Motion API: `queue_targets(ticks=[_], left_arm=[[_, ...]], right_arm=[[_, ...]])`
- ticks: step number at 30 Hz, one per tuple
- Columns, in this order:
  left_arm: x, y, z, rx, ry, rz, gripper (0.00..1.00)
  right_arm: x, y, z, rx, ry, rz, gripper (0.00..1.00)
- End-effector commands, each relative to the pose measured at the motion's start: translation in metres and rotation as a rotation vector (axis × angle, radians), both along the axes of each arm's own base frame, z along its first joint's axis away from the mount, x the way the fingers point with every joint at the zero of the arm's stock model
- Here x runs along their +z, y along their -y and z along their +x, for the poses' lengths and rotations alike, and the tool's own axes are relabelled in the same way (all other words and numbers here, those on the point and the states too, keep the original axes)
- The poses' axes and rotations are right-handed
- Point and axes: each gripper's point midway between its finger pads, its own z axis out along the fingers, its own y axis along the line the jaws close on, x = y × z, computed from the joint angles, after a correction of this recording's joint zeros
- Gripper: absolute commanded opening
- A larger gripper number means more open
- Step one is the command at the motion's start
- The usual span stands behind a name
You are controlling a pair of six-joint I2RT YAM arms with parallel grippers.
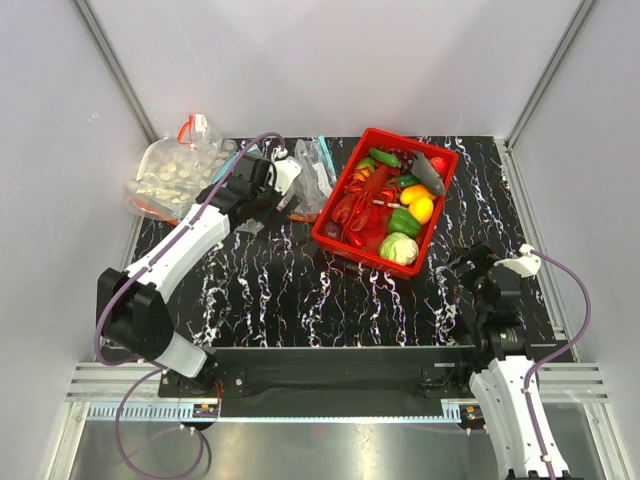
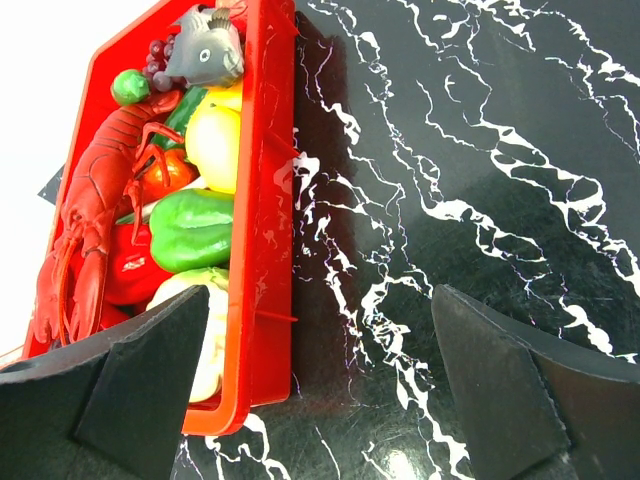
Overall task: Place the food in the zip-top bag and seal the zipper
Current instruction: Pick up the zipper food storage bag at the center of the board.
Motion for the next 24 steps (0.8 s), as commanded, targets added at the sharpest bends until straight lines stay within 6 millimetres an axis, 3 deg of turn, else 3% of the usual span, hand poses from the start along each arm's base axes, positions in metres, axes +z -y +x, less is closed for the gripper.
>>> queue_targets(ticks=[1, 3, 4, 5, 9, 13, 16, 17, 18, 23, 24], left_arm=[[0.034, 0.007, 0.045, -0.059, 0.211, 0.051, 0.93], [0.032, 0.009, 0.056, -0.096, 0.227, 0.094, 0.86], [0.02, 0.01, 0.062, -0.107, 0.204, 0.121, 0.85], [0.025, 0.014, 0.068, -0.115, 0.211, 0.12, 0.86], [-0.001, 0.021, 0.073, -0.163, 0.121, 0.143, 0.85], [-0.032, 0.021, 0.084, -0.15, 0.056, 0.164, 0.74], [-0.045, 0.022, 0.09, -0.124, 0.026, 0.154, 0.59], [-0.046, 0.02, 0.091, -0.115, 0.021, 0.155, 0.47], [-0.049, 0.021, 0.09, -0.111, 0.008, 0.156, 0.42], [-0.034, 0.018, 0.088, -0.07, 0.027, 0.121, 0.2], [-0.031, 0.017, 0.086, -0.064, 0.031, 0.119, 0.11]], right_arm=[[0.009, -0.002, 0.006, 0.015, 0.039, 0.0, 1.0], [0.007, -0.002, 0.006, 0.012, 0.034, -0.001, 1.0], [0.007, -0.002, 0.006, 0.014, 0.033, 0.0, 1.0], [0.006, -0.001, 0.006, 0.009, 0.032, 0.0, 1.0], [0.006, -0.002, 0.005, 0.012, 0.033, 0.001, 1.0], [0.006, -0.003, 0.005, 0.017, 0.039, 0.0, 1.0], [0.005, -0.003, 0.006, 0.016, 0.035, 0.002, 1.0], [0.006, -0.003, 0.006, 0.017, 0.036, 0.0, 1.0], [0.006, -0.003, 0.006, 0.016, 0.035, 0.002, 1.0], [0.005, -0.003, 0.006, 0.016, 0.033, 0.002, 1.0], [0.006, -0.003, 0.006, 0.016, 0.033, 0.002, 1.0]])
